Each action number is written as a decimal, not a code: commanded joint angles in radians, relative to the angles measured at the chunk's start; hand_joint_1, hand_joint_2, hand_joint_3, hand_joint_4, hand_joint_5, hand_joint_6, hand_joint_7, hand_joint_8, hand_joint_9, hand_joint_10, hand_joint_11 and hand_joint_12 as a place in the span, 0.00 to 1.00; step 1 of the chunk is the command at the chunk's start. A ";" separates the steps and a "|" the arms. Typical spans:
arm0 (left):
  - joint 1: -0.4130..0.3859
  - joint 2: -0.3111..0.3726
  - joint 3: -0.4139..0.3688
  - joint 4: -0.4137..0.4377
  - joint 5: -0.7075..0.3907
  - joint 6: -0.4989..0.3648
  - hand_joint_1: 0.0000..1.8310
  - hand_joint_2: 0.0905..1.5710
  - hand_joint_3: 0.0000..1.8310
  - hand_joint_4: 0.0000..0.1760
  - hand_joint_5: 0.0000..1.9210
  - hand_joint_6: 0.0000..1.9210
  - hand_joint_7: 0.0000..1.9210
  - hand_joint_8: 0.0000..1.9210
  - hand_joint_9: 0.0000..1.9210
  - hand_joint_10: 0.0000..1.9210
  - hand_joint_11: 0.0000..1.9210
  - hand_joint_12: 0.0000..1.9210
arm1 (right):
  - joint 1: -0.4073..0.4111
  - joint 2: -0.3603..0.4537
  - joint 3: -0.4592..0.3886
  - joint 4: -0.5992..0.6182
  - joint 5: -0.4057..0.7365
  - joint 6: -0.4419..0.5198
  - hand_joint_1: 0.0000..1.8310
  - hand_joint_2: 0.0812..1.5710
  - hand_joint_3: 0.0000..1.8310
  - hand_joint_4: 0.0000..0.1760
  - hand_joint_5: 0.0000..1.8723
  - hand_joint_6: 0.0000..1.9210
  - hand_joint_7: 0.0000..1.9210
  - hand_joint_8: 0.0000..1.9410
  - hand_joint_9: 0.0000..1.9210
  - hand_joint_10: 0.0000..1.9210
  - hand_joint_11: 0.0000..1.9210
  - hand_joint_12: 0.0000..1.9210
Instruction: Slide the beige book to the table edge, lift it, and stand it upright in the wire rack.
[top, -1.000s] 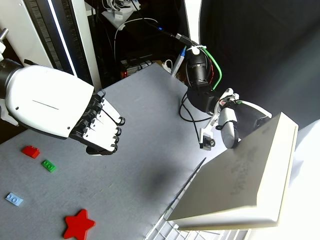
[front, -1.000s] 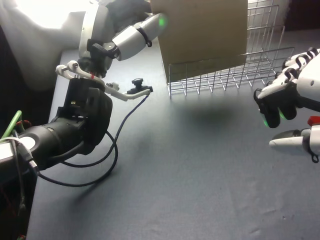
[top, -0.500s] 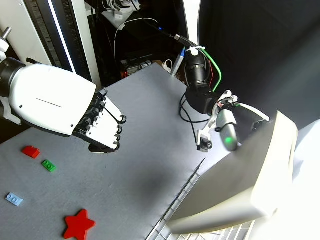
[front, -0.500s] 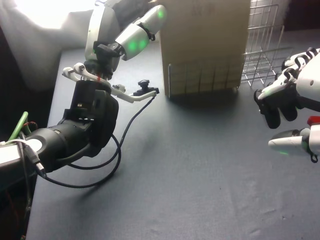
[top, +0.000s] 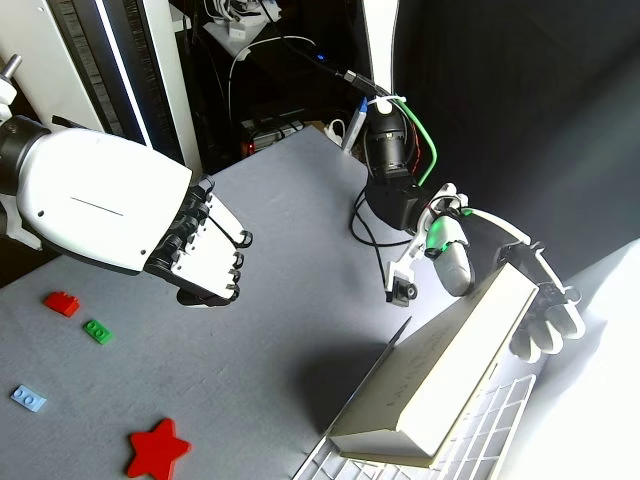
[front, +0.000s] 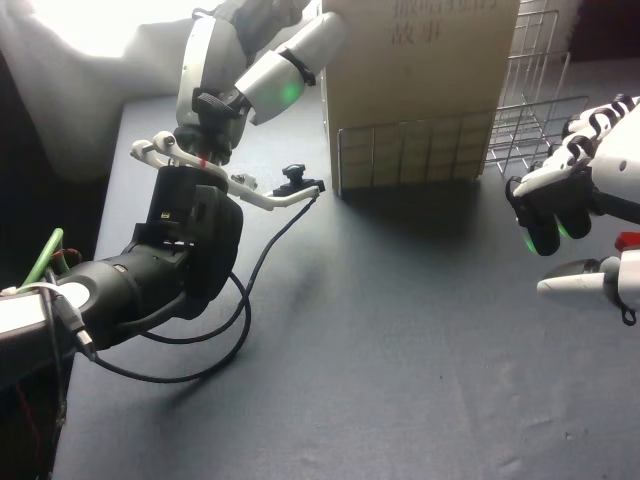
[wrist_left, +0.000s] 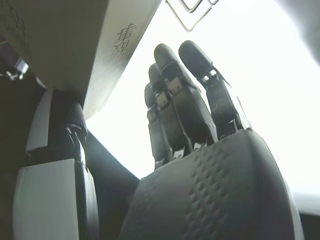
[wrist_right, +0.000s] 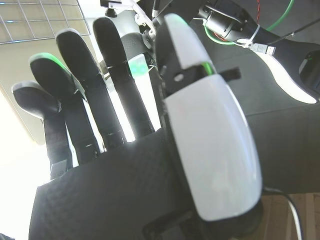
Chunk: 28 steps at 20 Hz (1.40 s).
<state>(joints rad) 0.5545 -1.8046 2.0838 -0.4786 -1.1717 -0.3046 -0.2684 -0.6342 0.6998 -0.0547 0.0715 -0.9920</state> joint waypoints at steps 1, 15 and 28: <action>-0.008 0.014 0.001 0.009 -0.111 -0.014 0.44 0.60 0.00 0.15 0.13 0.00 0.17 0.00 0.21 0.00 0.00 0.56 | 0.015 0.004 -0.004 0.006 0.114 0.002 0.28 0.77 0.00 0.00 0.32 0.60 0.34 0.69 0.29 0.87 0.21 1.00; -0.050 0.324 -0.195 0.094 0.103 0.014 0.24 0.56 0.00 0.20 0.12 0.00 0.16 0.00 0.20 0.01 0.00 0.50 | 0.013 0.006 -0.012 0.006 0.114 0.002 0.28 0.77 0.00 0.00 0.29 0.63 0.29 0.73 0.25 0.88 0.18 1.00; -0.253 0.533 -0.360 0.112 0.642 0.030 0.14 0.97 0.01 0.00 0.55 0.94 0.62 0.90 0.61 1.00 0.61 1.00 | 0.016 0.011 -0.017 0.006 0.113 0.002 0.09 0.83 0.00 0.00 0.60 0.82 0.67 0.81 0.62 1.00 0.53 1.00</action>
<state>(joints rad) 0.3019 -1.2709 1.7161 -0.3599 -0.4690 -0.2661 -0.2684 -0.6296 0.6853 -0.0544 0.0765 -0.9920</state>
